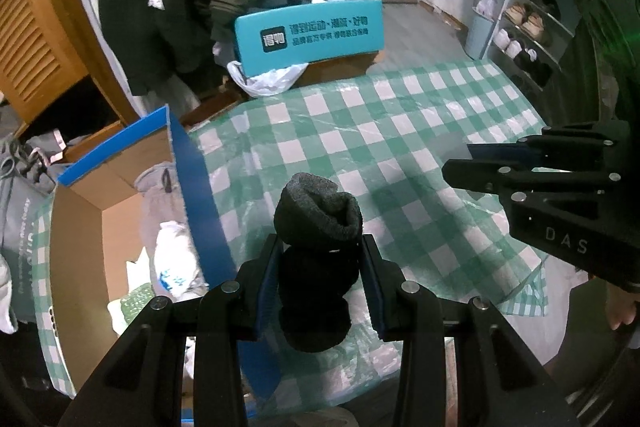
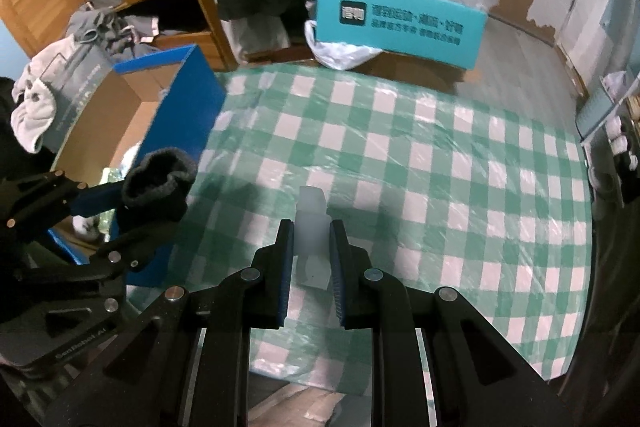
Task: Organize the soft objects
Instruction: 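Carry the black sock with the left gripper while the right gripper carries the white piece to the box, then lower both items into the box and open both grippers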
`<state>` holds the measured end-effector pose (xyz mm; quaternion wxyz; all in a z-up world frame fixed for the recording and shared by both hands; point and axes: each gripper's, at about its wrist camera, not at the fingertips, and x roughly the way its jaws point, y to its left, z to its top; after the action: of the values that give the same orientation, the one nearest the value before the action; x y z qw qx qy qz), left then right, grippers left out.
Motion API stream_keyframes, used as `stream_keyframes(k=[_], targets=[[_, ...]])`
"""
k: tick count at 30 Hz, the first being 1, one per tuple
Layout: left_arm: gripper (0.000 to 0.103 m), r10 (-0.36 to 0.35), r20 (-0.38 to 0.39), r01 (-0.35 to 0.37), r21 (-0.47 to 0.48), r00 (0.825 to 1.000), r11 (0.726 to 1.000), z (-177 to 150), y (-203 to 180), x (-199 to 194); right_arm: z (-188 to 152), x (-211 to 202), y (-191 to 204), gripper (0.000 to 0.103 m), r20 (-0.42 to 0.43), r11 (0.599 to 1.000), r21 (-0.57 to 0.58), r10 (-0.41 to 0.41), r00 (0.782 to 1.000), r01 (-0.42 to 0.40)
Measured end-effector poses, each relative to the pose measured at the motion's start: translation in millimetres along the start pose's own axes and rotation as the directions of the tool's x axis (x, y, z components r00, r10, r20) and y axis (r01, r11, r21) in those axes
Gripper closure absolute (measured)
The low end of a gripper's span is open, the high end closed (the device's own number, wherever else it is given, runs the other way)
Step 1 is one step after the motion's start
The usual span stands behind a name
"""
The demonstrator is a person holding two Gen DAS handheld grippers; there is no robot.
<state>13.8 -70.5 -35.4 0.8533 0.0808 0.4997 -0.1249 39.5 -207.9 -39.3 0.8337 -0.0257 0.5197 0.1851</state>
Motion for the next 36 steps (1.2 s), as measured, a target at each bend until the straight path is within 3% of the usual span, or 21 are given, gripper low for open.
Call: stream_keyframes(k=[21,36], targets=[[0.064,0.059,0.043,-0.052,-0.14,0.997,0.989,-14.3,78.8,-25.7,40.1,5.2,73.8,0.086,0.017,0.993,-0.092,0.072,0.997,-0.07],[0.064,0.115,0.026,-0.105,-0.252,0.993,0.962,-34.0,148.6,-29.3,69.6,23.8,141.5,0.086,-0.006,0.976,-0.183,0.119,0.993,-0.118]])
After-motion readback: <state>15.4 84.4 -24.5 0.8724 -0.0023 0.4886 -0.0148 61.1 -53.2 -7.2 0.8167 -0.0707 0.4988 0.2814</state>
